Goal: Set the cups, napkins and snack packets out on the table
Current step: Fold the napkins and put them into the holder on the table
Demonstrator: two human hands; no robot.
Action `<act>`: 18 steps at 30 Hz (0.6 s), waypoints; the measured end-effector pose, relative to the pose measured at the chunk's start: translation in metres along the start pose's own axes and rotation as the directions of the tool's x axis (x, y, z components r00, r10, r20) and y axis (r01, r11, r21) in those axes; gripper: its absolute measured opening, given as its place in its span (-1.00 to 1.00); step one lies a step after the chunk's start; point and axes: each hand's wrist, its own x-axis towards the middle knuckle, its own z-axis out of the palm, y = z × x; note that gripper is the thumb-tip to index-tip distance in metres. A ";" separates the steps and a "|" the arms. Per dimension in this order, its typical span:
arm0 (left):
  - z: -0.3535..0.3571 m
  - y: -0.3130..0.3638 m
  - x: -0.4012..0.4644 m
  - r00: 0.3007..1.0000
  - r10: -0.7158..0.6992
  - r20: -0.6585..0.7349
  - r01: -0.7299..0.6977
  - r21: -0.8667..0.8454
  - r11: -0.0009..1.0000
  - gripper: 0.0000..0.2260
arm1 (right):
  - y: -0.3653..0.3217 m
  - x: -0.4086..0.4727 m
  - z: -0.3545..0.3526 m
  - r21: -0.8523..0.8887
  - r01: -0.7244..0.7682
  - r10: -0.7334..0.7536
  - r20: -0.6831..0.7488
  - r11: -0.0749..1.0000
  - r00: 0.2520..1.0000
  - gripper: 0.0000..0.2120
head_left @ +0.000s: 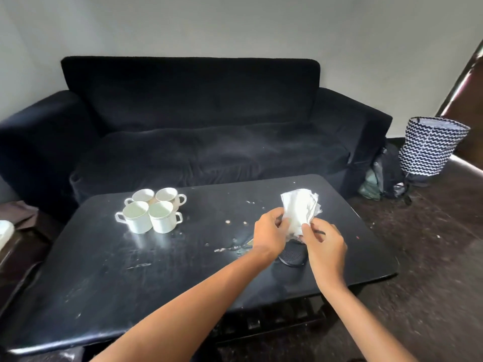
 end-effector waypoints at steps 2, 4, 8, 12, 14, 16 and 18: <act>0.009 -0.001 0.009 1.000 0.003 0.024 -0.004 0.031 1.000 -0.66 | 0.007 0.007 0.000 -0.019 -0.020 0.020 -0.018 1.000 1.000 -0.94; 0.014 -0.002 0.017 0.999 -0.005 0.044 0.002 0.072 0.997 -0.63 | 0.012 0.012 0.001 -0.036 -0.033 0.032 -0.023 0.999 0.999 -0.95; 0.025 -0.005 0.032 0.988 -0.070 0.137 0.039 0.216 0.976 -0.84 | 0.025 0.019 0.004 -0.128 -0.029 0.030 0.005 0.991 1.000 -0.97; 0.037 -0.009 0.039 0.977 -0.110 0.180 0.008 0.492 0.871 -0.83 | 0.036 0.020 0.008 -0.216 0.044 -0.032 0.062 0.975 0.998 -0.92; 0.040 -0.013 0.040 0.974 -0.117 0.193 -0.007 0.545 0.838 -0.76 | 0.040 0.018 0.011 -0.334 0.041 -0.016 0.075 0.942 0.997 -0.79; 0.041 -0.019 0.040 0.974 -0.110 0.200 -0.019 0.549 0.835 -0.73 | 0.044 0.015 0.012 -0.408 0.018 0.011 0.068 0.913 0.998 -0.77; 0.042 -0.024 0.038 0.975 -0.116 0.191 -0.002 0.528 0.849 -0.72 | 0.049 0.012 0.010 -0.431 0.007 0.024 0.066 0.902 0.998 -0.80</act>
